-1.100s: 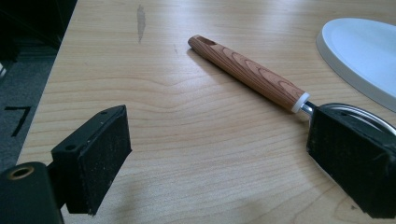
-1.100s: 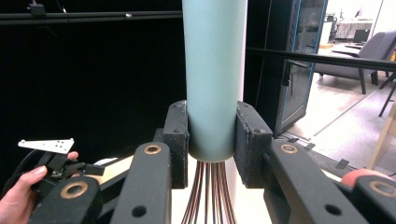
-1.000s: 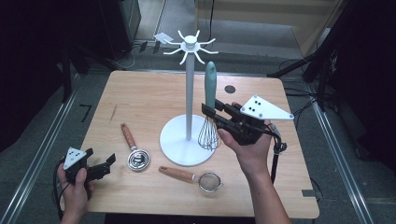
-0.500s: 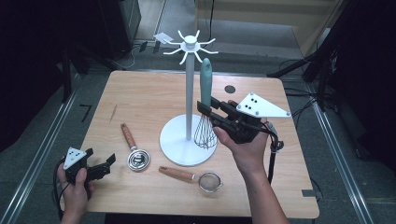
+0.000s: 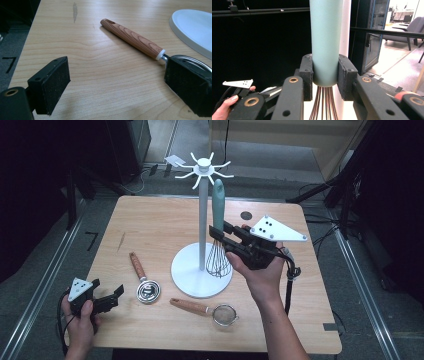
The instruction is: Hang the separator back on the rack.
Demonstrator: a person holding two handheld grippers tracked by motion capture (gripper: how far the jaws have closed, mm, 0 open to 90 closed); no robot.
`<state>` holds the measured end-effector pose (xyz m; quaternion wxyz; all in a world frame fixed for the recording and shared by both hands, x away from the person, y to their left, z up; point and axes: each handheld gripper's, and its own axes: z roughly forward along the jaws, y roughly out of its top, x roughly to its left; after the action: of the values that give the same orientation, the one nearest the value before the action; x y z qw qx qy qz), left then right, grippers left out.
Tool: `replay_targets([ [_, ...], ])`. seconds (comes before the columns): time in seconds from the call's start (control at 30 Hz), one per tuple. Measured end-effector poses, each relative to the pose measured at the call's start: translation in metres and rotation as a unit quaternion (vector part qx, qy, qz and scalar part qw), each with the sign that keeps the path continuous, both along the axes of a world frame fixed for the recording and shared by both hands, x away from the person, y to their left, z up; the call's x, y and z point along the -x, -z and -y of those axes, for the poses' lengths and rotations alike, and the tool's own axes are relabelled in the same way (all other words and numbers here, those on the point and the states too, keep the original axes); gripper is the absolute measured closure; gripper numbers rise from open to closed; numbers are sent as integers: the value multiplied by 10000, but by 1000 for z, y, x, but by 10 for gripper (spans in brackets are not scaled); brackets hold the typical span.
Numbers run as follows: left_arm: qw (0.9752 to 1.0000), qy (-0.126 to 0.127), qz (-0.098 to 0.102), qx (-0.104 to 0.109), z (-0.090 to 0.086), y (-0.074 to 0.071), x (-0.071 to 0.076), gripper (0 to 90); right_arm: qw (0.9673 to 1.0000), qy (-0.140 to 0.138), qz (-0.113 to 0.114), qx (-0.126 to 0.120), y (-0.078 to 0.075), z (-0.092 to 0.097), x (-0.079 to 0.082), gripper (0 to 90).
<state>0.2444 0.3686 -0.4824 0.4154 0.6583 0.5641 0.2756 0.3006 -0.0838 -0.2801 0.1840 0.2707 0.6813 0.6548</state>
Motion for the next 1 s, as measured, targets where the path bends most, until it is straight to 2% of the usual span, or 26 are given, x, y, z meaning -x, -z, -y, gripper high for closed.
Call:
replay_targets([
  [0.27,10000,3,1,1,0,0,0,66,10000,-22,-55,-25,1,-4,-3,708],
  [1.0,10000,8,-16,-6,0,0,0,66,9999,118,-25,-38,6,-12,-14,708],
])
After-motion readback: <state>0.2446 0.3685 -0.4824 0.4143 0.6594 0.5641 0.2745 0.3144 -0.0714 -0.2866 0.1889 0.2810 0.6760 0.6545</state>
